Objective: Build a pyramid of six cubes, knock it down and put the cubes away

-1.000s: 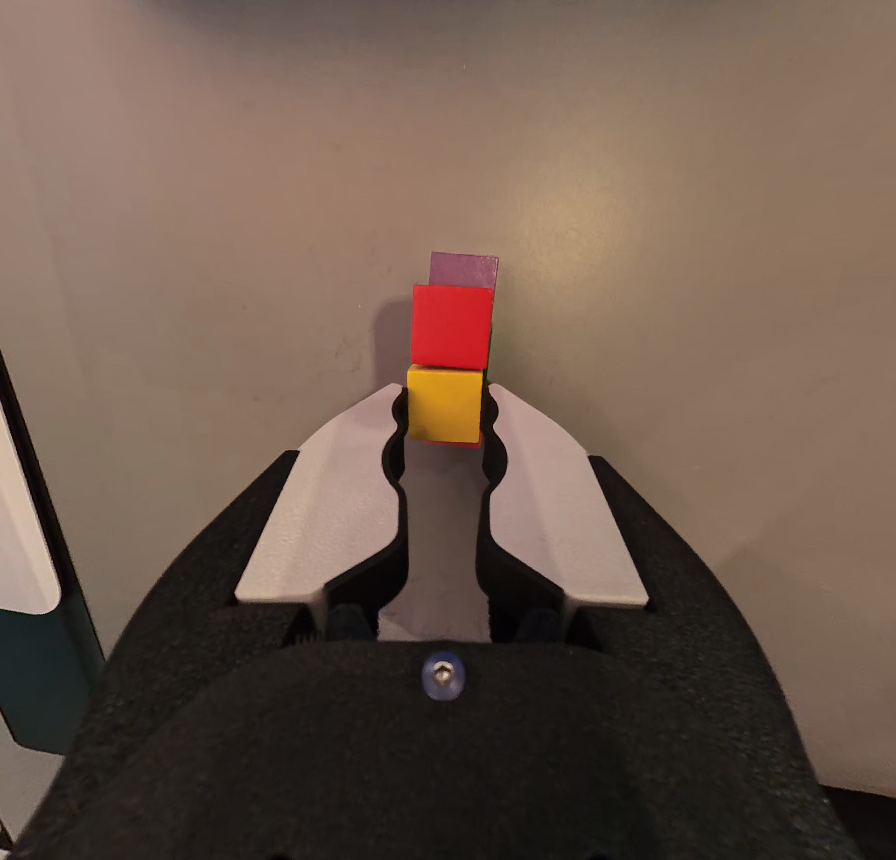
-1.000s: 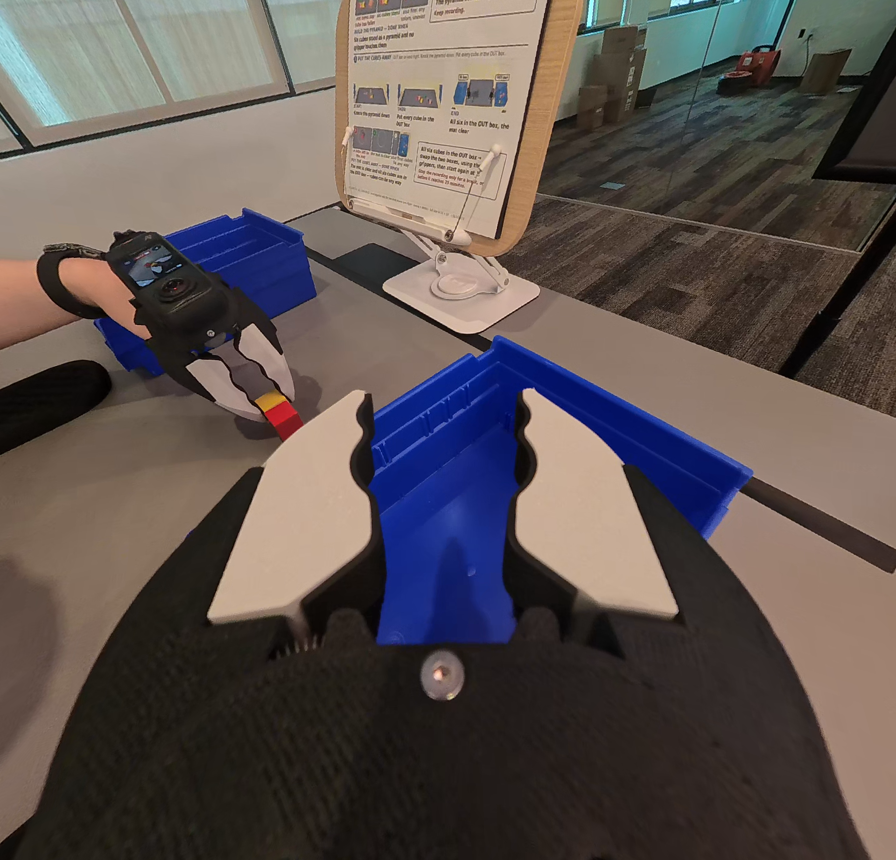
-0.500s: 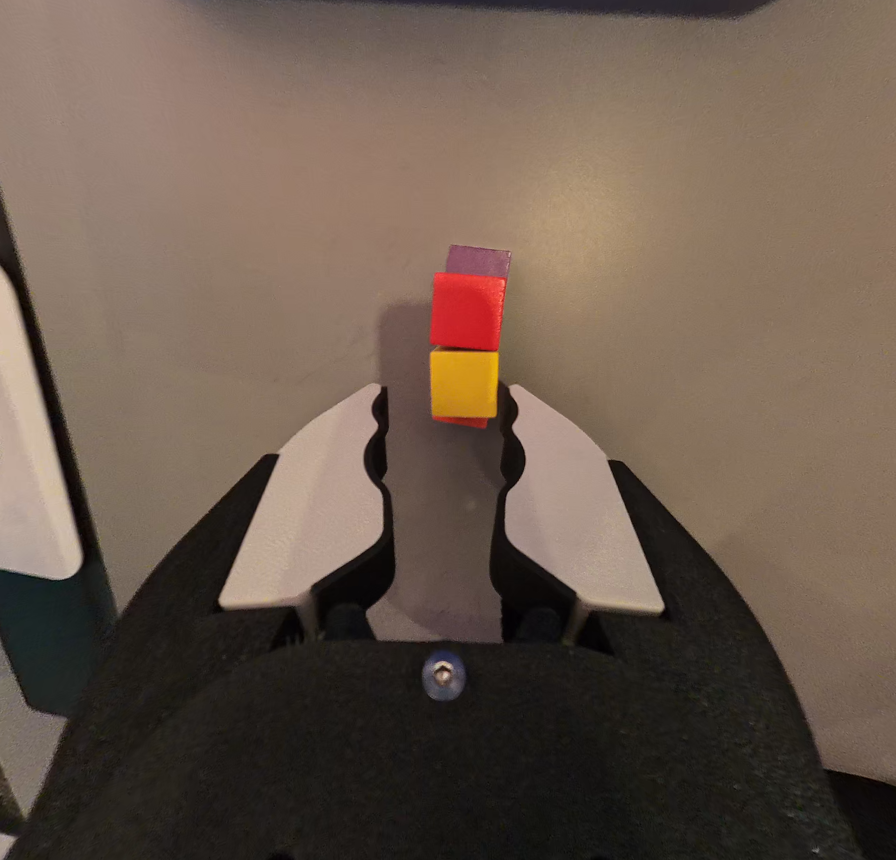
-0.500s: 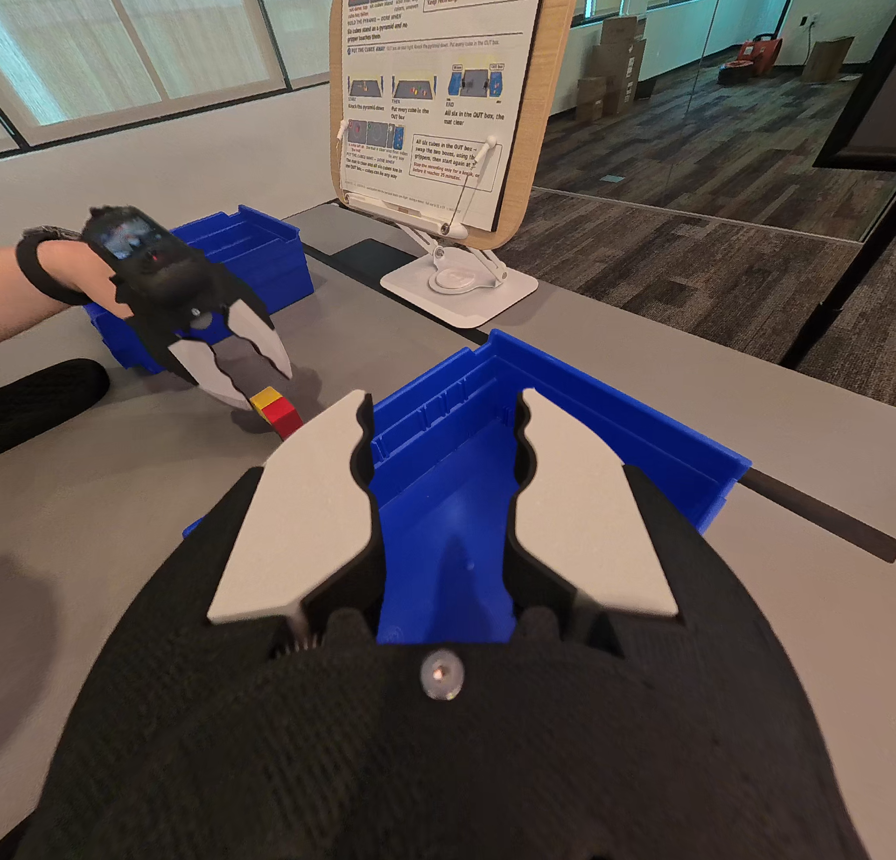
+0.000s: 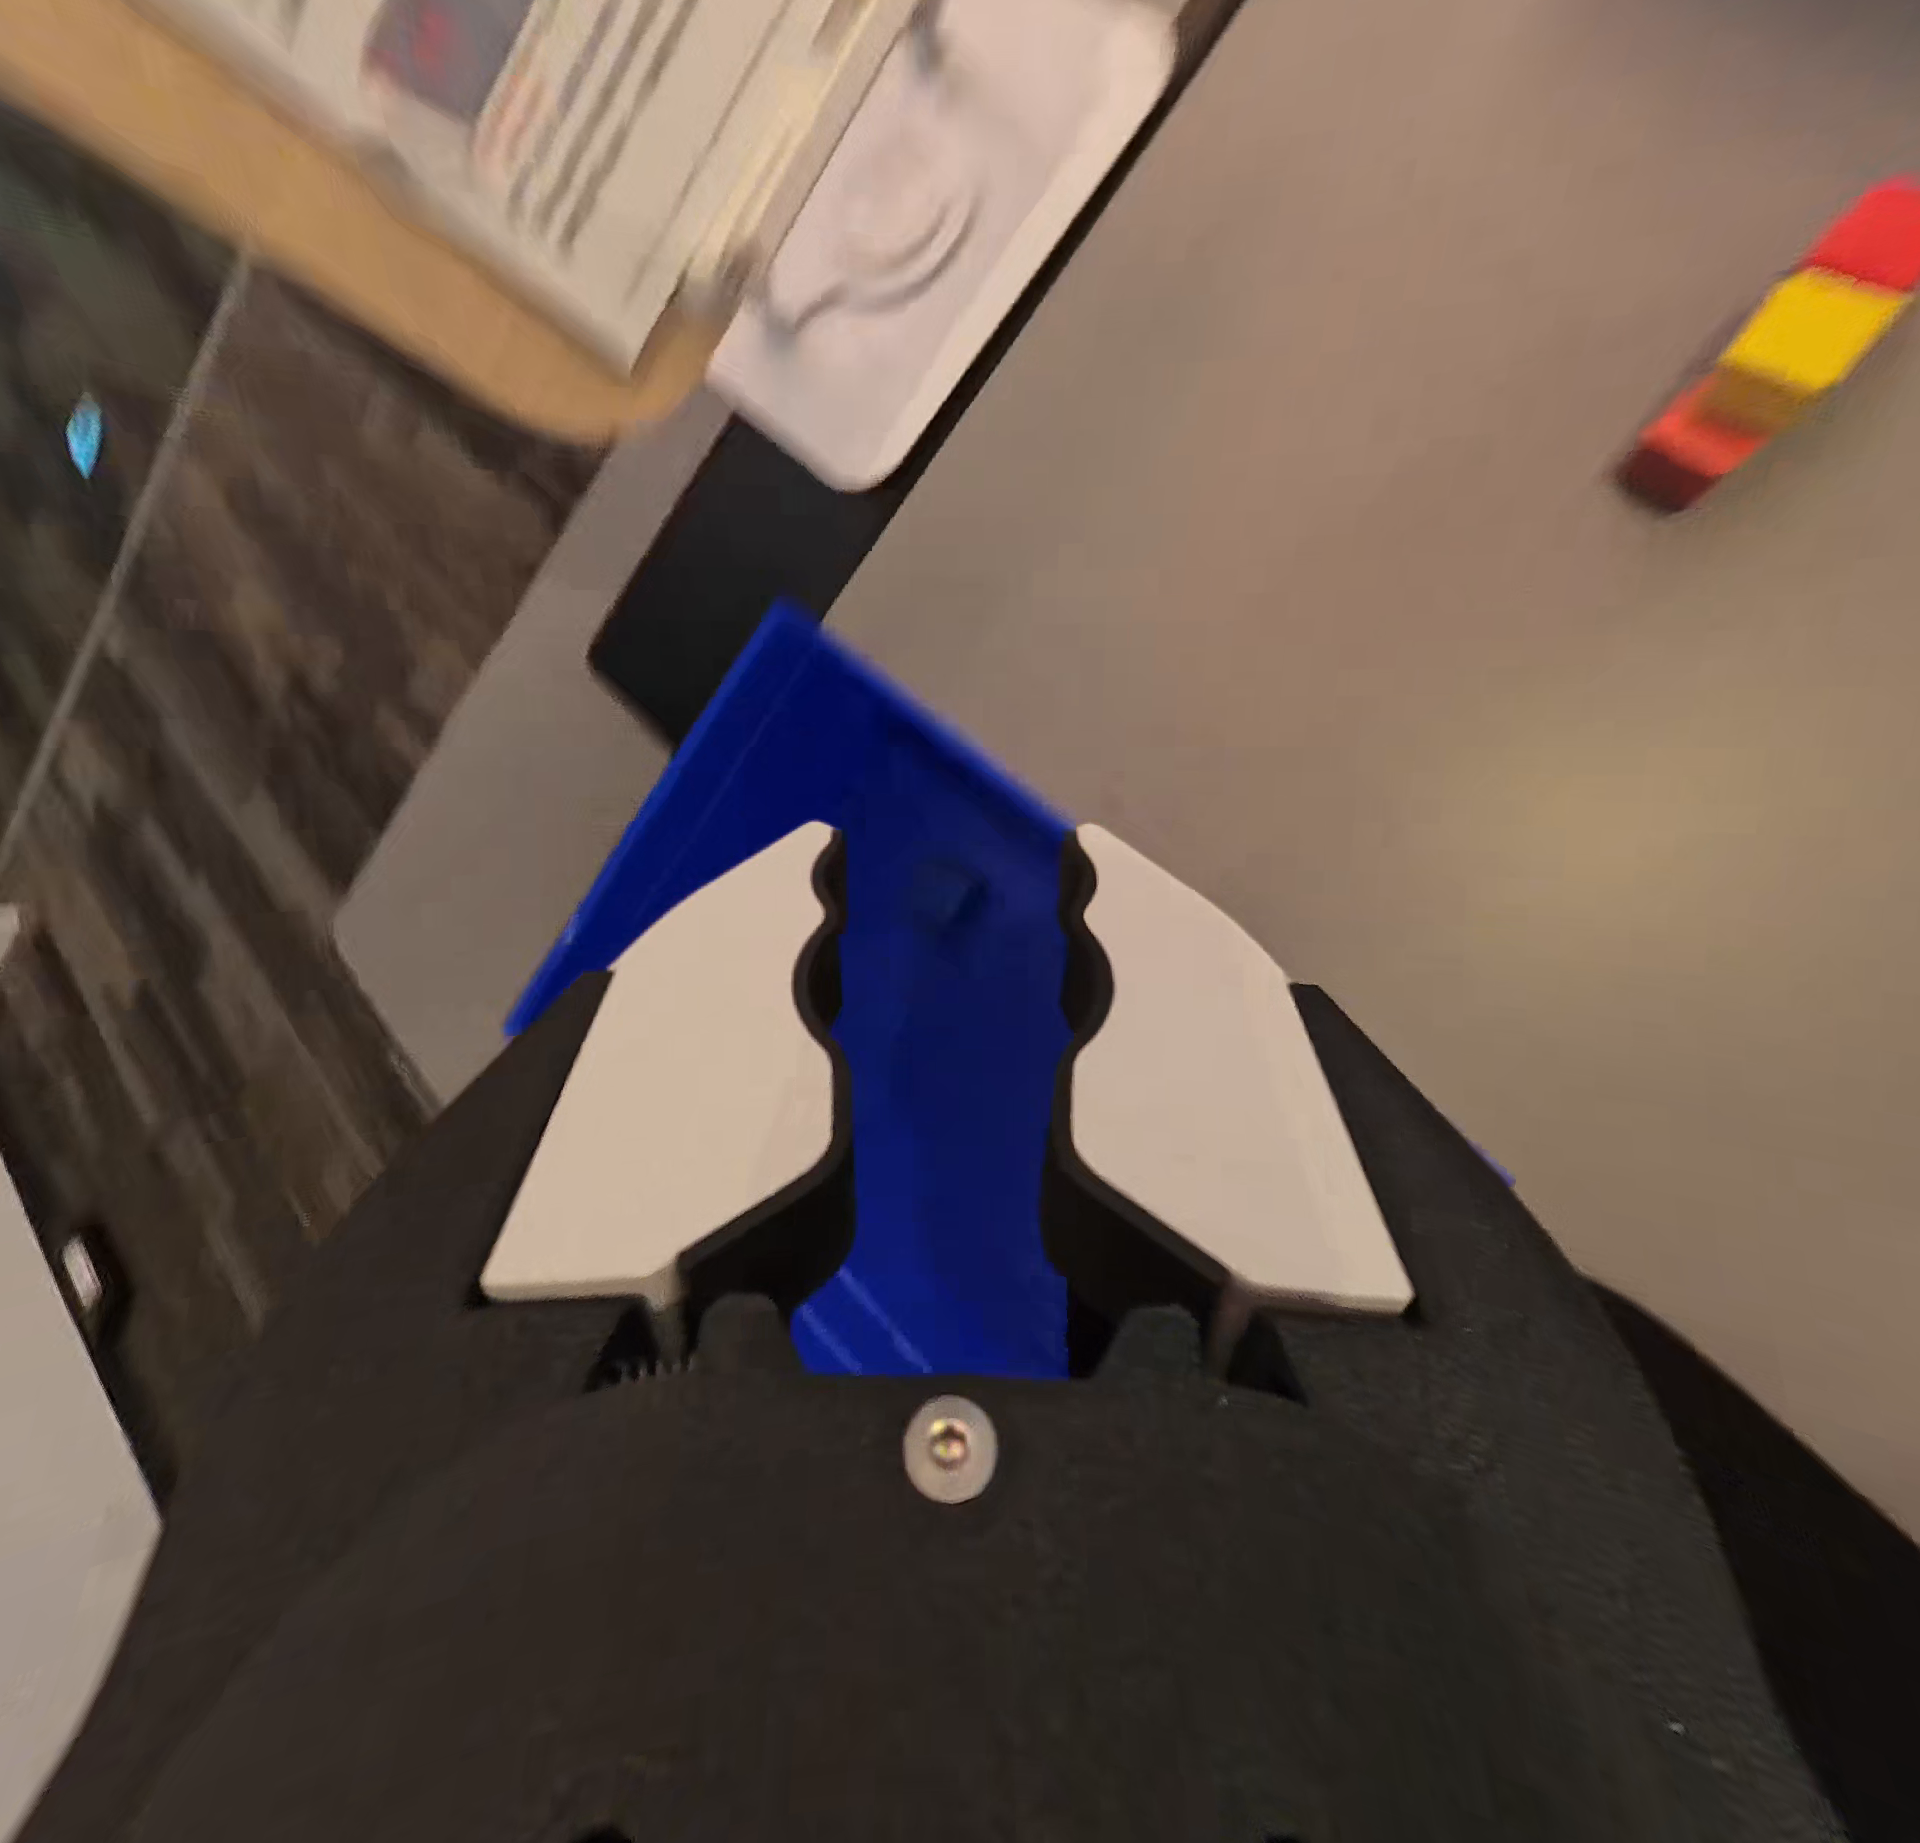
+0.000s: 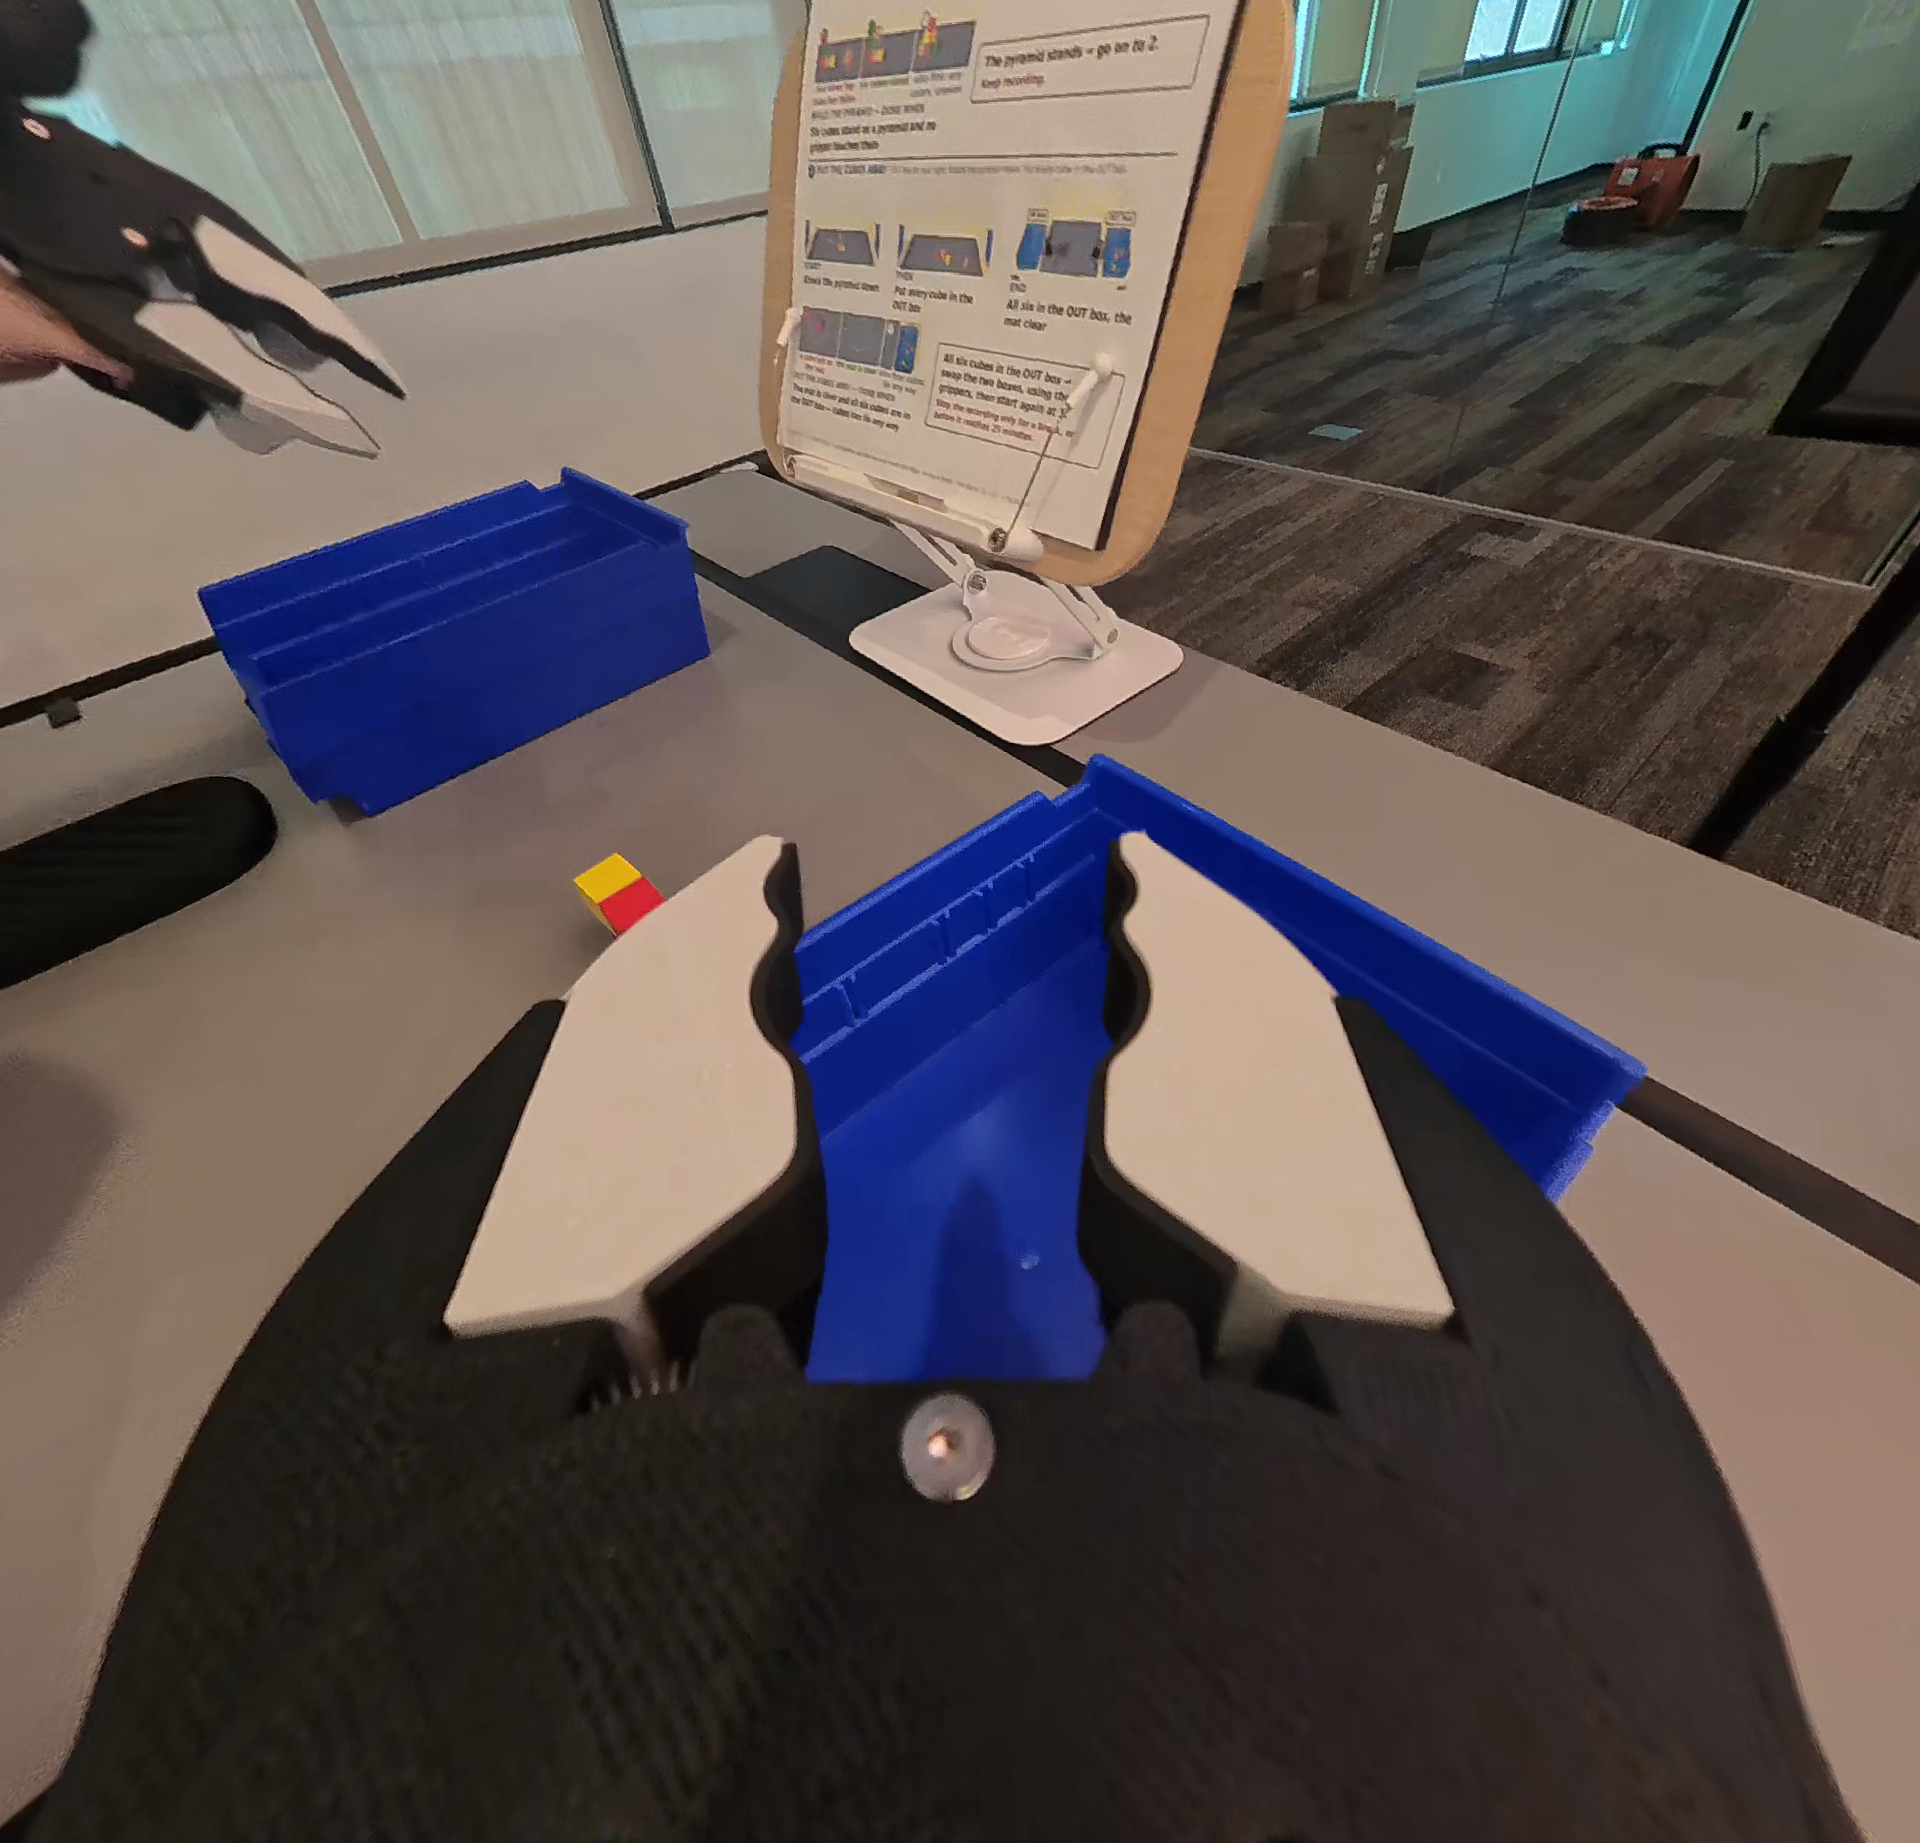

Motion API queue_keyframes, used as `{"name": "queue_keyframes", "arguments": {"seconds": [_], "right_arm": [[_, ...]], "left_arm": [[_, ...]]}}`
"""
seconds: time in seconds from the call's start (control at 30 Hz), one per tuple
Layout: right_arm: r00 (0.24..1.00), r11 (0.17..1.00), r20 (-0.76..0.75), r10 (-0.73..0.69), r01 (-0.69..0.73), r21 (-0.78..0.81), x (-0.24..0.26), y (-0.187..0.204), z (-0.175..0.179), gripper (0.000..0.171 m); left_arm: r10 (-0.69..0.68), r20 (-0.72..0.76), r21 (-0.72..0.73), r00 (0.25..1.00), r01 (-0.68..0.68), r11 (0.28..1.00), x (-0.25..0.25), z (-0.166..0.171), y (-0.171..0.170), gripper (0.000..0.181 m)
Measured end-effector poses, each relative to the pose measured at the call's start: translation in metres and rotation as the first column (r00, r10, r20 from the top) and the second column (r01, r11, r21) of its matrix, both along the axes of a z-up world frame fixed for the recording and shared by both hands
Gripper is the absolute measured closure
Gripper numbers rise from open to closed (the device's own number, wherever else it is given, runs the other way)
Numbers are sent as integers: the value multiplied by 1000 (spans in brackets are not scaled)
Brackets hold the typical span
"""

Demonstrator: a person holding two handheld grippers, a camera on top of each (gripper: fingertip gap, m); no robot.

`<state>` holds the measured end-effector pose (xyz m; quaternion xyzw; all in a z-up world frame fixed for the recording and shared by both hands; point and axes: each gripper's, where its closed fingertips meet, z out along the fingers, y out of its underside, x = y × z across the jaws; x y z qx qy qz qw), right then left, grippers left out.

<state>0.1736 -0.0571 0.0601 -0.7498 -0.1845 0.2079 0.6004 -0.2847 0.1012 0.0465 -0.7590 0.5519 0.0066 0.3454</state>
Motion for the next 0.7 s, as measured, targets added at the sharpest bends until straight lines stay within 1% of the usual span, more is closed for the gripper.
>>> {"name": "queue_keyframes", "arguments": {"seconds": [0.07,0.13,0.17,0.23,0.27,0.33,0.37,0.43,0.5,0.63,0.7], "right_arm": [[1000,1000,-7,8,-8,13,-4,0,4,115],[999,999,-22,29,-28,28,-9,-1,8,115],[999,999,-27,32,-31,29,-10,-1,9,115],[999,999,-23,25,-24,21,-12,0,8,115],[1000,1000,-16,22,-22,17,-12,0,7,115],[1000,1000,-4,17,-17,7,-14,0,5,115],[1000,1000,-1,17,-17,2,-14,0,4,115],[1000,1000,1,15,-15,-8,-15,1,1,115],[1000,1000,6,11,-11,-21,-14,2,-3,115],[1000,999,13,12,-11,-39,-13,6,-8,114],[1000,999,14,13,-12,-48,-12,7,-11,114]], "left_arm": [[84,-27,-73,996,-86,994,-34,-26,15,140],[117,-43,-149,992,-122,981,-53,-58,26,139],[174,-34,-203,984,-177,963,-58,-74,31,139],[348,-3,-310,938,-332,891,-61,-102,45,138],[407,12,-363,913,-375,853,-57,-115,49,138],[494,-5,-440,869,-446,780,-52,-139,54,139],[526,-27,-447,850,-481,754,-51,-149,57,138],[560,-59,-416,827,-530,739,-50,-162,67,133],[584,-73,-384,808,-563,732,-50,-168,75,133],[630,-65,-463,774,-583,668,-41,-179,76,125],[653,-84,-476,753,-606,638,-43,-185,77,126]]}}
